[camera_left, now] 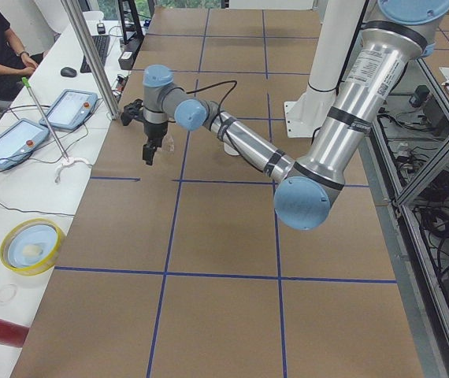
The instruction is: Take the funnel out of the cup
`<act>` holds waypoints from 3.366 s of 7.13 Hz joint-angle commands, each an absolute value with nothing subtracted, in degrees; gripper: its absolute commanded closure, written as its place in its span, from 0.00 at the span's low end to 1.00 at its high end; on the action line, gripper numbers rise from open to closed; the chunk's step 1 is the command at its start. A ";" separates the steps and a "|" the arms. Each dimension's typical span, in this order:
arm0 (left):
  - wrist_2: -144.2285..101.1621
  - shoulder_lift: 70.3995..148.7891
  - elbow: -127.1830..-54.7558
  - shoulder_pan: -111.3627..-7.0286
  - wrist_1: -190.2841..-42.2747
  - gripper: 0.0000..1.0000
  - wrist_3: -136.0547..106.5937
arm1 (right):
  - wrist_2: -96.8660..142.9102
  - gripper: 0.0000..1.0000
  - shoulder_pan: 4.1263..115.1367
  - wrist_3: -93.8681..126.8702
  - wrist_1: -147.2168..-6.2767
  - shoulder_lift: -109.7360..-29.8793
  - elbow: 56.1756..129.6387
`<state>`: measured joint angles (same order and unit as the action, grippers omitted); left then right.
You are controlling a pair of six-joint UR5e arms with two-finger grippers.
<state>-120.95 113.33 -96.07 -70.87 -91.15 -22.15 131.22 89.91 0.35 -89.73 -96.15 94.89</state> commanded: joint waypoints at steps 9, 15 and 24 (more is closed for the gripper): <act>-134.91 89.82 -88.94 -94.22 -90.62 0.00 11.07 | 131.22 0.00 89.91 0.35 -89.74 -96.15 94.92; -134.65 89.74 -89.03 -94.04 -90.53 0.00 7.56 | 131.22 0.00 89.91 0.35 -89.74 -96.07 94.83; -134.47 89.82 -89.56 -94.04 -90.62 0.00 7.73 | 131.22 0.00 89.91 0.35 -89.74 -96.15 94.83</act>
